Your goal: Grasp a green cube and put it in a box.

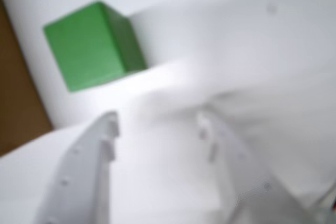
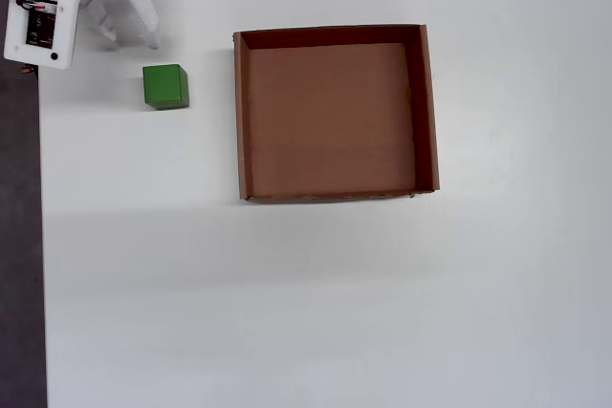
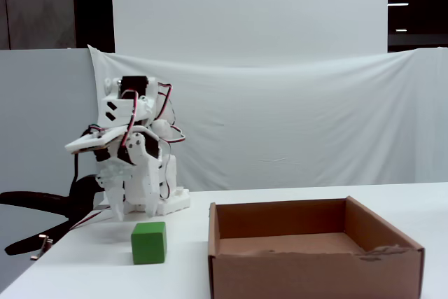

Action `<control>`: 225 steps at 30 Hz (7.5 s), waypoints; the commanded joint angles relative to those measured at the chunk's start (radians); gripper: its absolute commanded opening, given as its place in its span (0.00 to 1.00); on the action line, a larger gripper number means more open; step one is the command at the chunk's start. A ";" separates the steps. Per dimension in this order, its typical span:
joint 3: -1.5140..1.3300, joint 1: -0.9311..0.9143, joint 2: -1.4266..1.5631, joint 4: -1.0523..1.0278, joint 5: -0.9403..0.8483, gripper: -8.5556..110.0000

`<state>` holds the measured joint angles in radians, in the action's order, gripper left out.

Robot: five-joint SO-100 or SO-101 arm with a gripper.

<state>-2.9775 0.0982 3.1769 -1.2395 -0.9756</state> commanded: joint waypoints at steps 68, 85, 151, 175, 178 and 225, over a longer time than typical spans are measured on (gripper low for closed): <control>0.385 0.130 -0.469 0.075 -0.123 0.28; 0.729 0.054 -1.017 0.307 -0.169 0.32; 0.600 0.149 -1.195 0.494 -0.095 0.19; 1.078 0.126 -1.336 0.302 -0.095 0.19; 1.160 0.141 -1.378 0.301 -0.095 0.20; 1.134 0.676 -1.658 0.505 0.012 0.20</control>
<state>-1.8454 0.7685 1.5079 -0.7517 -0.9664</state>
